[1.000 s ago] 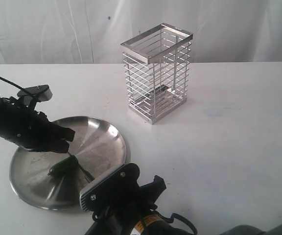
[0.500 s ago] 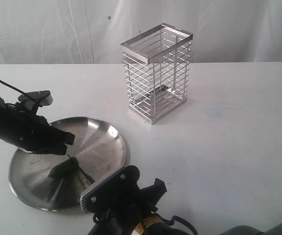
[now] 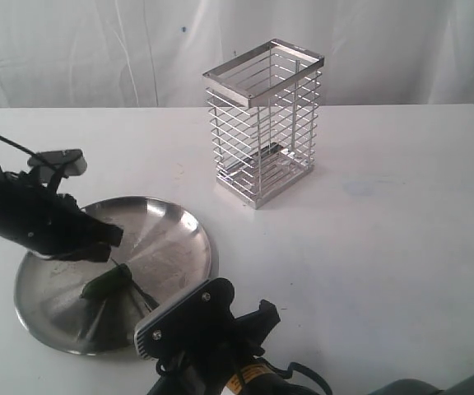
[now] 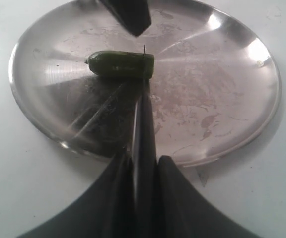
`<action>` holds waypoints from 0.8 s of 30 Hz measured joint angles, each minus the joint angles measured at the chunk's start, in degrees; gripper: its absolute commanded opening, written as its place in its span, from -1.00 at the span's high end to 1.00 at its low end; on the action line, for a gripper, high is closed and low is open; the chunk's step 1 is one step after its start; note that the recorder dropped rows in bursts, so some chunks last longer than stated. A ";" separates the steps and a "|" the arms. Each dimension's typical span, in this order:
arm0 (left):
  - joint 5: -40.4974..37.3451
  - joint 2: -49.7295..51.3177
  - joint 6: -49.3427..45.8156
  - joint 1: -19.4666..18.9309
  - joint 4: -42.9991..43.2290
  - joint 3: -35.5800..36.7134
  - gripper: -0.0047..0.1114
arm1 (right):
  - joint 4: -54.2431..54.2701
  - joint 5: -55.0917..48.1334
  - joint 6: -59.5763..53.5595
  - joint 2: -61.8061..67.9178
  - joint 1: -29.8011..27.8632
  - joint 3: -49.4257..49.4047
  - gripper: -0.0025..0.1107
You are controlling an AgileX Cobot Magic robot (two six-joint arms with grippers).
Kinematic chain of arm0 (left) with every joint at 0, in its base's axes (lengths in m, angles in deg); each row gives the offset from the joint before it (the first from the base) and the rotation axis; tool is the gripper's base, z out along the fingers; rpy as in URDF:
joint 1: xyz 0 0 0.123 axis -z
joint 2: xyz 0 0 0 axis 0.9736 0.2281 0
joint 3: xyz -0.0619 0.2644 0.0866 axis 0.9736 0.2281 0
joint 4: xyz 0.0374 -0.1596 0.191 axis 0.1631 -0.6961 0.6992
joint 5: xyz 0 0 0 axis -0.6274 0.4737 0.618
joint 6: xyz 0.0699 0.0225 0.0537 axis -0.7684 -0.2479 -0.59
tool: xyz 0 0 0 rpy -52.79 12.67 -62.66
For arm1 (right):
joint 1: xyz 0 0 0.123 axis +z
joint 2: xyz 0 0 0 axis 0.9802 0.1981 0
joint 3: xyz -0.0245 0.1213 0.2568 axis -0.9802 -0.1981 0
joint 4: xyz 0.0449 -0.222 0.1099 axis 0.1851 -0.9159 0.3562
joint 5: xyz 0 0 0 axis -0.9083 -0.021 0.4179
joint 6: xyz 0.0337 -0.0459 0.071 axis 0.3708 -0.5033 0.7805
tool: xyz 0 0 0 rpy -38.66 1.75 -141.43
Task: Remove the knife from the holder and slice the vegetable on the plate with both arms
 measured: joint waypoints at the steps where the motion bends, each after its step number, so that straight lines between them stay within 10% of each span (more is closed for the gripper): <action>1: 0.39 1.01 0.00 0.00 0.00 0.54 0.90 | 0.00 0.00 0.00 0.00 0.00 0.00 0.96; 24: -0.56 1.56 0.00 0.48 -0.10 -2.22 0.90 | 0.00 -0.35 0.00 0.00 0.00 0.00 0.96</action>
